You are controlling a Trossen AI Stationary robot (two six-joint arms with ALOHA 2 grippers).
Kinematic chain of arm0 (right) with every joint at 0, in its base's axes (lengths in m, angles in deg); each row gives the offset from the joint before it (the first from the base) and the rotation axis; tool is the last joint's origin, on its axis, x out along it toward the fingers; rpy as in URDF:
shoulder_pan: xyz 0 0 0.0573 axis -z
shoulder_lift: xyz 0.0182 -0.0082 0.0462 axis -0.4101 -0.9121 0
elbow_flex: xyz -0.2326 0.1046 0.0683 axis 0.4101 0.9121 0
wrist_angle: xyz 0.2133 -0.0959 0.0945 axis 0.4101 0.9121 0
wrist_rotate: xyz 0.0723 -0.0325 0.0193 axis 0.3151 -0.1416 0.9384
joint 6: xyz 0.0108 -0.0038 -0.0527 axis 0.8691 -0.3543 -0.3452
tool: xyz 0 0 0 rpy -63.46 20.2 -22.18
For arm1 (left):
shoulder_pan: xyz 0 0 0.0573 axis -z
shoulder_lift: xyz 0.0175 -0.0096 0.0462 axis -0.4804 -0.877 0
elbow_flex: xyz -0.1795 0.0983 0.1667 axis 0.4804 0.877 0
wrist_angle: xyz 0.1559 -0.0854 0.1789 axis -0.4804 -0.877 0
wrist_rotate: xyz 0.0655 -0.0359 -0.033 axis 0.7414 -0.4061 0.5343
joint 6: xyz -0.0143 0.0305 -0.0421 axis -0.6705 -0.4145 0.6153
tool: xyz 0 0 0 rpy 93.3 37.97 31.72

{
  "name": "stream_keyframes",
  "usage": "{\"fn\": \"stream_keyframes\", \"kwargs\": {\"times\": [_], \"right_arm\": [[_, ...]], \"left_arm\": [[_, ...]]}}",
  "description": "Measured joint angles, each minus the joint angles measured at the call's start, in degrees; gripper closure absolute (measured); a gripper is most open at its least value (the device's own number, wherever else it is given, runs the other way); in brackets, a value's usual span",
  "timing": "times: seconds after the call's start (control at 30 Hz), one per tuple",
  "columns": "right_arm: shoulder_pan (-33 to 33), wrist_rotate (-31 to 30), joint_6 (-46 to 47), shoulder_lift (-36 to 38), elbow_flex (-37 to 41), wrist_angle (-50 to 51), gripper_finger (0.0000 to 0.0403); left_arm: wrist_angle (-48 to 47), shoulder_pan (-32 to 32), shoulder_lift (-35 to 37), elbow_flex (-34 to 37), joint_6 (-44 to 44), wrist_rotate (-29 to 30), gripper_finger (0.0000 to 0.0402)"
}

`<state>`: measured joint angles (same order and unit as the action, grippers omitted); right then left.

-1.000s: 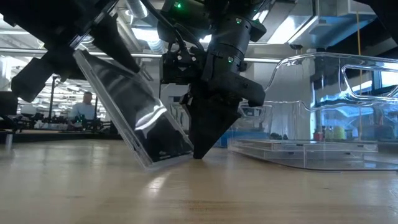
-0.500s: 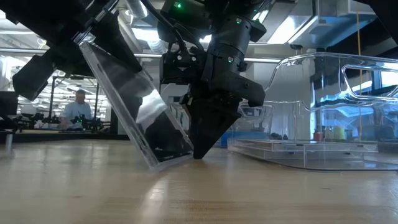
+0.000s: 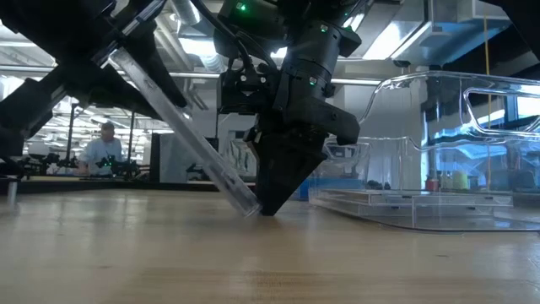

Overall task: Pick & place jewel cases by type
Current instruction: Put the black CD case into the bottom transparent bin

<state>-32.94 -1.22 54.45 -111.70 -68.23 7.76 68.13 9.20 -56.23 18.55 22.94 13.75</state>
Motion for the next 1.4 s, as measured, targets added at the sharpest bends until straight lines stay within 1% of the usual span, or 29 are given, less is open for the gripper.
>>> {"fn": "stream_keyframes", "kwargs": {"times": [0.13,0.3,0.53,0.7,0.8,0.93,1.03,1.13,1.17,1.27,1.4], "right_arm": [[0.00,0.00,0.00,0.00,0.00,-0.02,0.0264],[0.00,0.00,0.01,0.00,0.00,-0.02,0.0264],[0.00,0.00,0.48,0.00,-0.08,0.00,0.0264],[-0.04,-0.67,0.49,-0.56,-2.98,2.02,0.0264],[0.01,-5.16,0.50,-0.83,-5.93,4.77,0.0264],[0.10,-11.75,0.52,-0.04,-10.81,5.04,0.0264],[0.04,-13.17,0.42,-0.39,-13.59,5.91,0.0264],[0.00,-14.28,0.37,-0.37,-17.26,7.94,0.0264],[0.00,-15.51,0.37,-0.27,-18.59,9.56,0.0264],[-0.02,-23.03,0.59,-0.31,-23.27,18.00,0.0264],[-0.55,-36.24,3.96,0.98,-32.14,31.36,0.0264]], "left_arm": [[-0.07,0.00,0.00,0.00,-0.38,0.10,0.0323],[-0.13,0.02,0.00,0.00,-3.18,0.08,0.0335],[-0.25,0.29,0.00,0.02,-6.82,-0.07,0.0340],[-0.43,1.16,0.00,0.02,-7.77,0.52,0.0341],[-0.49,2.13,0.00,0.02,-7.33,0.68,0.0342],[0.06,2.99,-0.07,0.07,-5.25,-0.24,0.0351],[0.11,3.34,-0.07,0.07,-2.99,-0.97,0.0368],[0.06,3.57,-0.07,0.07,-1.67,-1.86,0.0369],[0.14,3.62,-0.07,0.06,-1.59,-1.86,0.0369],[0.11,3.63,-0.07,0.05,-1.60,-1.62,0.0365],[-0.15,3.63,-0.07,0.04,-1.63,0.84,0.0361]]}}
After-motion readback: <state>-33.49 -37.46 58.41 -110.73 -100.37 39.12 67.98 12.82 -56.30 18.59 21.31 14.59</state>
